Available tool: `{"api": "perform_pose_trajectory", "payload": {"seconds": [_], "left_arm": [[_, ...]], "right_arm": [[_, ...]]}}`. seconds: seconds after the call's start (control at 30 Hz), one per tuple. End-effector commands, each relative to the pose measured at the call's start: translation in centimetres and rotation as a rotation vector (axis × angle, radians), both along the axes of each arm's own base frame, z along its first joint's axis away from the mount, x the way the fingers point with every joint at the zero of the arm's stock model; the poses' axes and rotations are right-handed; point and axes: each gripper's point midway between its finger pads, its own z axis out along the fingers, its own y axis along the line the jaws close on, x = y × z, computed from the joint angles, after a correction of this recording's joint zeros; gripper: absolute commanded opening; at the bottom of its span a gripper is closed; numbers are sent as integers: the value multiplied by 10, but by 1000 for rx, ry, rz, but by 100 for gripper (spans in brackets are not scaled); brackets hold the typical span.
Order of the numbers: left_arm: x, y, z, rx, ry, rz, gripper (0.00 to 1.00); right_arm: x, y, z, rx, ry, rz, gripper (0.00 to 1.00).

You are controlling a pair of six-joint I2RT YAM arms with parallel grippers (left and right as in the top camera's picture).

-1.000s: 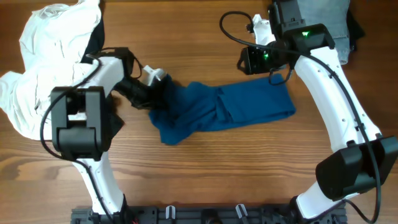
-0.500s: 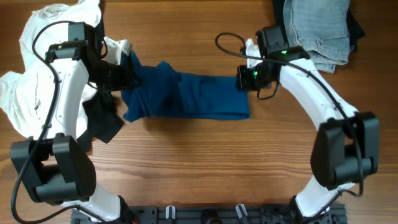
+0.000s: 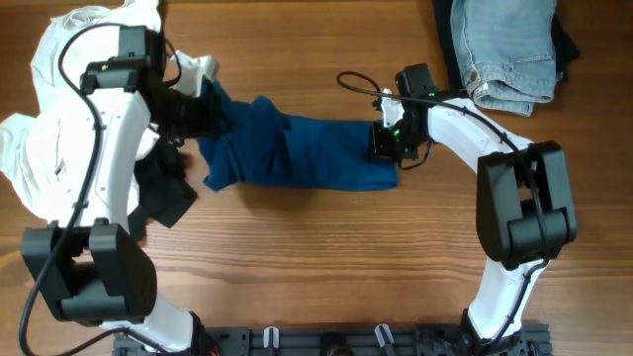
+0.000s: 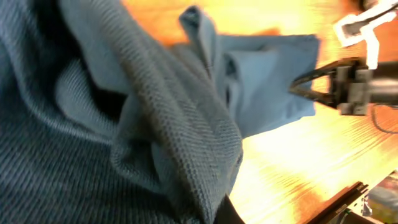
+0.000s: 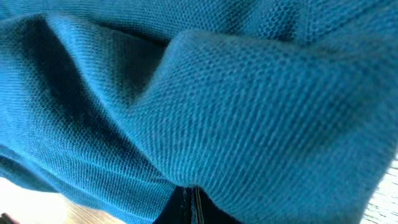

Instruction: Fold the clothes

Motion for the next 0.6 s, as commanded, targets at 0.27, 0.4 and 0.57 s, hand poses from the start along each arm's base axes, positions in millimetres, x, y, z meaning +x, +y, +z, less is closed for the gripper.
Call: {"api": "perform_pose_trajectory", "payload": {"seconds": [0.27, 0.4, 0.57], "left_arm": [[0, -145, 35, -79, -193, -261, 4], [-5, -184, 13, -93, -168, -322, 4], [-13, -224, -13, -106, -138, -376, 4]], "right_arm": [[-11, -8, -33, -34, 88, -21, 4], [-11, -8, -33, -35, 87, -21, 4], [-3, -8, -29, 12, 72, -40, 4]]}}
